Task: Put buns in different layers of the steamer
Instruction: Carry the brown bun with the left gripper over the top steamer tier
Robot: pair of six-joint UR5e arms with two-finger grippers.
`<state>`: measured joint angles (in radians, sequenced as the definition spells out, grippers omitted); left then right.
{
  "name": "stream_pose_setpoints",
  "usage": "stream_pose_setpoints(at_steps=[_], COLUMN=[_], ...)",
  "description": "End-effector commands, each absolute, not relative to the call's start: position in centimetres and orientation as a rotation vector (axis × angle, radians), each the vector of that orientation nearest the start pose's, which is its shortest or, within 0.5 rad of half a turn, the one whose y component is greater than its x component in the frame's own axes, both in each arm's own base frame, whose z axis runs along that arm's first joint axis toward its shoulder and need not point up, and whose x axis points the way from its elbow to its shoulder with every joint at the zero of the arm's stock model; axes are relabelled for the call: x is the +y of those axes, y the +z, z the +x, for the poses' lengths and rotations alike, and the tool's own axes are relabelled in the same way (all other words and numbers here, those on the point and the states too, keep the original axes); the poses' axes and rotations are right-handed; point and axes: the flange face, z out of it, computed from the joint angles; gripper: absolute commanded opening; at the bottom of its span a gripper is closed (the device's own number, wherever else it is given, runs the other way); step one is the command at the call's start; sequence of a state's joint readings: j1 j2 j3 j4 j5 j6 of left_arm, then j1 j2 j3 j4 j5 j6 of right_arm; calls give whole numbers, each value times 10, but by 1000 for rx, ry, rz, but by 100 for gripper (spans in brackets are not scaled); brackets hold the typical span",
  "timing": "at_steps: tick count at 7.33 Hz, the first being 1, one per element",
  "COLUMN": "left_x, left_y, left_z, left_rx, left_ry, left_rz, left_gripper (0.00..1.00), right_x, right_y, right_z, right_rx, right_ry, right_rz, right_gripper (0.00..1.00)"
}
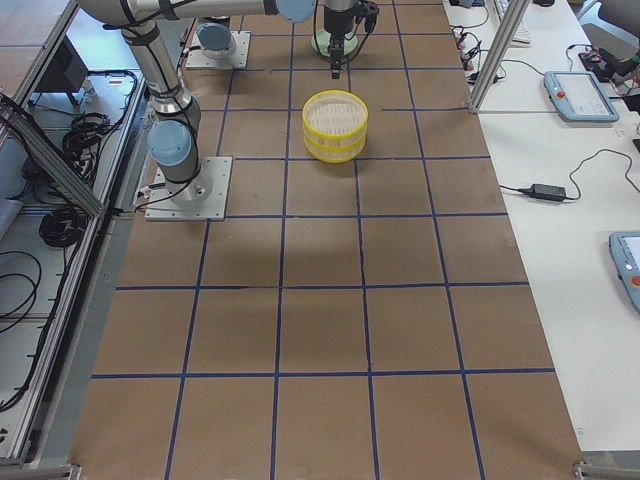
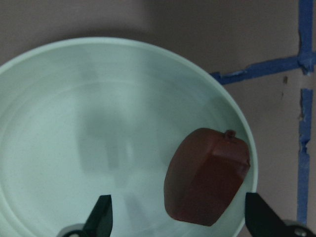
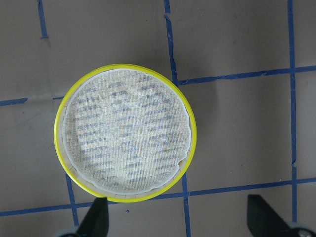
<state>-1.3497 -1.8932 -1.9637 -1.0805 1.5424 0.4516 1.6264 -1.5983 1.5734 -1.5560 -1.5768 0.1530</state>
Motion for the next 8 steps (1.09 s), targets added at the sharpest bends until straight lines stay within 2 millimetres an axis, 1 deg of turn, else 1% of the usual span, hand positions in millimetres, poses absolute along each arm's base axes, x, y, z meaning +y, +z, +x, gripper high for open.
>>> stream_pose_setpoints(at_steps=[1,2,3,4,5,6,7,8], left_x=[-523,-527,-534,-541,-543,-545,-551,-555], left_y=[182,186,194,205,226,249,279,308], left_z=[-35,-34,-33,-31,-32,-32,-55,-99], left_rx=[3205,3200,3193,3187,3180,3159,3154,3153], left_ry=[359,339,310,270,226,246,212,175], left_rz=[426,424,421,419,416,354,208,172], left_gripper=[29,13,2,1,1,0,0,0], right_x=[-473,-473,-473,-473,-473,-472,-472,-472], right_y=[499,499,500,500,500,499,498,498], right_z=[159,159,159,159,159,159,159,159], right_rx=[3143,3143,3143,3143,3143,3143,3143,3140], right_ry=[-18,-18,-20,-20,-20,-18,-13,-15], right_rz=[152,152,154,152,152,152,152,154], right_gripper=[100,100,100,100,100,100,100,100])
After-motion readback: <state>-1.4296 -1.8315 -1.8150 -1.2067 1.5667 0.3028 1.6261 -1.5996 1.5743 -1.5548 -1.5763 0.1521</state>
